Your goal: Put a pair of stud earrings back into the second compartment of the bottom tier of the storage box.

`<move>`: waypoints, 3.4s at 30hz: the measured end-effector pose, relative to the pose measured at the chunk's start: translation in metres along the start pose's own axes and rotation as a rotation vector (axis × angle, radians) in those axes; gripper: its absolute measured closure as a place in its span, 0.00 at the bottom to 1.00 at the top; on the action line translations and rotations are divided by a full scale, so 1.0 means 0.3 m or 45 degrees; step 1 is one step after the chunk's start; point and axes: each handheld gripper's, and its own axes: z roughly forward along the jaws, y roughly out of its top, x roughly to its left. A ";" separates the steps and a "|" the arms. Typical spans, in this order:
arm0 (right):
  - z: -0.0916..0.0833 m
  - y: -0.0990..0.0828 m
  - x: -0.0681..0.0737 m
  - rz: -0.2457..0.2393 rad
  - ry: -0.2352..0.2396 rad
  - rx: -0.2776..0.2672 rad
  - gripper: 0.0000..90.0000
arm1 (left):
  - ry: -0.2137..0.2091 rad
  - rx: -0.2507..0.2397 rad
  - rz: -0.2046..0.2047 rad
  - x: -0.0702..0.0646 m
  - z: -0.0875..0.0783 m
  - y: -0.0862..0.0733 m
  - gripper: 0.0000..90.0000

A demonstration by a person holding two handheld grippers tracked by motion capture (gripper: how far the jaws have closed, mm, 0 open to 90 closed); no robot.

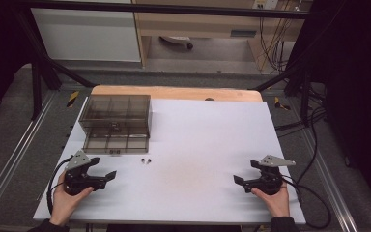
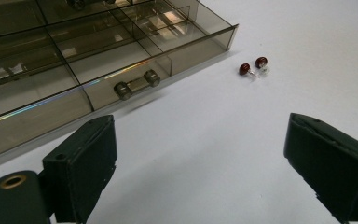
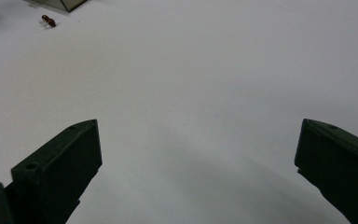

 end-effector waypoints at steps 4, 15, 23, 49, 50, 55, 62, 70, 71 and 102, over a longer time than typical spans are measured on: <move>-0.003 0.000 -0.001 0.000 0.008 -0.001 0.01 | -0.006 -0.010 -0.001 -0.008 0.001 0.003 0.10; -0.005 -0.001 -0.002 -0.004 0.020 0.008 0.01 | -0.005 0.019 0.015 -0.035 0.021 0.031 0.10; -0.005 0.000 -0.002 0.000 0.019 0.010 0.01 | -0.001 0.054 0.040 -0.074 0.044 0.085 0.10; -0.002 -0.002 -0.002 -0.010 0.012 0.027 0.01 | 0.020 0.187 0.122 -0.177 0.245 0.203 0.21; -0.002 -0.002 -0.002 -0.010 0.012 0.027 0.01 | 0.027 0.189 0.120 -0.178 0.252 0.204 0.21; -0.003 -0.002 -0.002 -0.008 0.012 0.029 0.01 | 0.035 0.212 0.115 -0.178 0.282 0.205 0.36; -0.002 -0.002 -0.002 -0.010 0.012 0.031 0.01 | 0.016 0.242 0.105 -0.178 0.301 0.201 0.53; -0.002 -0.001 -0.002 -0.008 0.013 0.033 0.01 | 0.006 0.256 0.123 -0.172 0.322 0.196 0.63; -0.002 -0.002 -0.002 -0.008 0.013 0.033 0.01 | 0.003 0.259 0.122 -0.172 0.325 0.195 0.64; -0.002 -0.002 -0.001 -0.006 0.021 0.041 0.01 | -0.021 0.276 0.124 -0.165 0.346 0.187 0.83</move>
